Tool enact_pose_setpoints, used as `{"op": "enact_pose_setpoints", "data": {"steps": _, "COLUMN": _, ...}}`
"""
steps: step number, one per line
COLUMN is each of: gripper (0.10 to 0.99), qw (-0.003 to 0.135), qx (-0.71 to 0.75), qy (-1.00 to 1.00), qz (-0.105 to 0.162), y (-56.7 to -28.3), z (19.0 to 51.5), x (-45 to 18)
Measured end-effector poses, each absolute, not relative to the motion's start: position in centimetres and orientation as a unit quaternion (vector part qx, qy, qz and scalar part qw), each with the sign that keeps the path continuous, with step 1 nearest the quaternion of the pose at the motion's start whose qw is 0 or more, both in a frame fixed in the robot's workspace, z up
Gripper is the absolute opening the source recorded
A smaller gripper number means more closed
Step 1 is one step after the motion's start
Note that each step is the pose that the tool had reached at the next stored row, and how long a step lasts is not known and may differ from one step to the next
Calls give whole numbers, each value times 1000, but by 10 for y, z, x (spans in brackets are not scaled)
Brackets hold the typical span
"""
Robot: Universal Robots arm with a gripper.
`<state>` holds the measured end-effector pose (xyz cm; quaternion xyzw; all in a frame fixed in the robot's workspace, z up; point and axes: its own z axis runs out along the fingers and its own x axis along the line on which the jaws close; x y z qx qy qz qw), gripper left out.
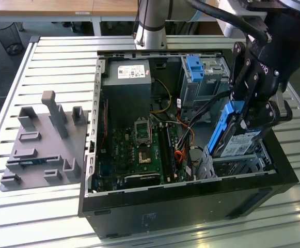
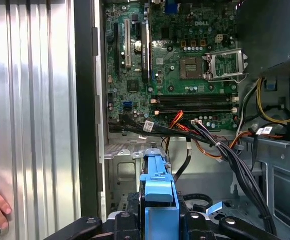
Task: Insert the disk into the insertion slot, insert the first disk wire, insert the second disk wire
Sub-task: 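Insert the disk into the insertion slot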
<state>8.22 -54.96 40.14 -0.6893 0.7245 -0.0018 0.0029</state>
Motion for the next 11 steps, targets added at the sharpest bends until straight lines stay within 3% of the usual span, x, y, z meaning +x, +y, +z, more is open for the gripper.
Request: {"op": "enact_pose_setpoints", "data": {"steps": 11, "gripper": 365, "qw": 3, "qx": -689, "qy": 724, "qz": -1, "y": -550, "z": 395, "x": 82}}
